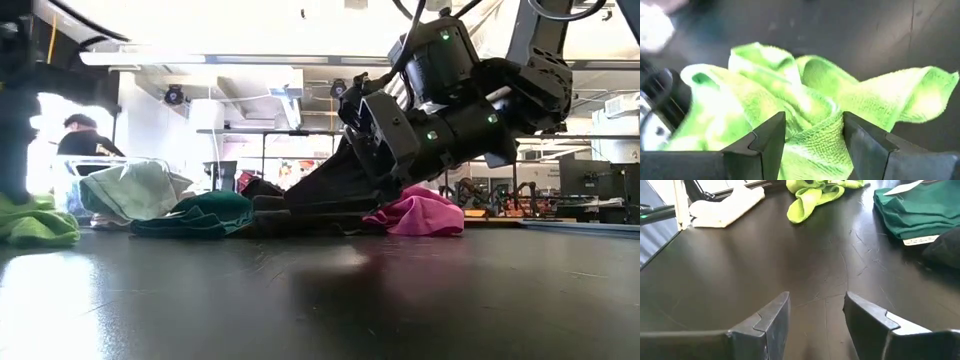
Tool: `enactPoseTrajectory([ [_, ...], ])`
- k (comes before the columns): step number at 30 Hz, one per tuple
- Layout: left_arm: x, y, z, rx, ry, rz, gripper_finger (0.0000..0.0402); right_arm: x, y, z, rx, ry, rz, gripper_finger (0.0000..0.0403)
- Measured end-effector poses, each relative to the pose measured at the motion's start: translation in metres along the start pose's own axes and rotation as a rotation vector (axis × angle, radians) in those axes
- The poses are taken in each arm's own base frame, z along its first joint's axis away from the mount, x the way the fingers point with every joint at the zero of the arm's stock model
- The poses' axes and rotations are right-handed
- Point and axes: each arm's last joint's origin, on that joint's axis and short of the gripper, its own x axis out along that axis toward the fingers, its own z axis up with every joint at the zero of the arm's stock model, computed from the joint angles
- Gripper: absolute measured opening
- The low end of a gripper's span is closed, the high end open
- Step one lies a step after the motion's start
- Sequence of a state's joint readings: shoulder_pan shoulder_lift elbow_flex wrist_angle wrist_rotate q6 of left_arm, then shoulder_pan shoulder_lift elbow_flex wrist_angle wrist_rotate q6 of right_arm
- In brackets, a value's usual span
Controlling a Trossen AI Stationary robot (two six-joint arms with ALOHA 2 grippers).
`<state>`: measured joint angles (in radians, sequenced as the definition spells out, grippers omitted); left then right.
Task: Sort towels by color in basket
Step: Put the light green towel into the top transparent bin
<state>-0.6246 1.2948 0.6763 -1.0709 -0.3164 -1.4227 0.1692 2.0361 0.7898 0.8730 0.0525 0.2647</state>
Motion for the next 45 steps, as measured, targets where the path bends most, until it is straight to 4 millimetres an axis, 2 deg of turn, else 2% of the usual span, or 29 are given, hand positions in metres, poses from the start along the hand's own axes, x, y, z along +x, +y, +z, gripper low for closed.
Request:
enactPoseTrajectory([
  [3, 0.007, 0.000, -0.010, -0.058, 0.017, -0.027, 0.0181, 0.000, 0.001, 0.000, -0.001, -0.004, 0.005, 0.0179],
  [7, 0.029, 0.005, -0.024, -0.124, 0.028, -0.057, 0.0181, 0.000, 0.002, 0.000, -0.003, -0.006, 0.006, 0.0179],
  [11, 0.042, 0.010, -0.030, -0.131, -0.012, -0.084, 0.0172, 0.000, 0.002, 0.000, -0.003, -0.006, 0.005, 0.0179],
  [14, 0.039, 0.006, -0.028, -0.151, -0.066, -0.109, 0.0135, 0.000, 0.002, 0.000, -0.003, -0.006, 0.005, 0.0179],
  [17, 0.028, 0.000, -0.023, -0.154, -0.120, -0.150, 0.0068, 0.000, 0.002, 0.000, -0.004, -0.006, 0.005, 0.0179],
  [19, 0.011, -0.007, -0.014, -0.138, -0.227, -0.218, 0.0024, 0.000, 0.002, 0.000, -0.004, -0.007, 0.005, 0.0179],
  [20, 0.000, -0.010, -0.008, -0.123, -0.295, -0.250, 0.0015, 0.000, 0.002, 0.000, -0.004, -0.007, 0.005, 0.0179],
  [25, -0.068, -0.008, 0.027, -0.030, -0.678, -0.269, 0.0029, 0.000, 0.002, 0.000, -0.004, -0.006, 0.007, 0.0179],
  [29, -0.118, 0.010, 0.056, 0.049, -0.944, -0.115, 0.0018, 0.000, 0.003, 0.000, -0.006, -0.005, 0.009, 0.0179],
  [33, -0.141, 0.037, 0.081, 0.118, -1.081, 0.186, 0.0007, 0.000, 0.003, -0.001, -0.008, 0.002, 0.008, 0.0179],
  [38, -0.134, 0.082, 0.102, 0.065, -0.975, 0.356, 0.0004, 0.000, 0.003, -0.001, -0.015, 0.008, 0.007, 0.0179],
  [41, -0.117, 0.105, 0.106, -0.019, -0.882, 0.408, 0.0003, 0.000, 0.003, -0.002, -0.020, 0.010, 0.007, 0.0179],
  [45, -0.081, 0.122, 0.106, -0.100, -0.766, 0.473, 0.0004, 0.000, 0.003, -0.001, -0.025, 0.010, 0.008, 0.0179],
])
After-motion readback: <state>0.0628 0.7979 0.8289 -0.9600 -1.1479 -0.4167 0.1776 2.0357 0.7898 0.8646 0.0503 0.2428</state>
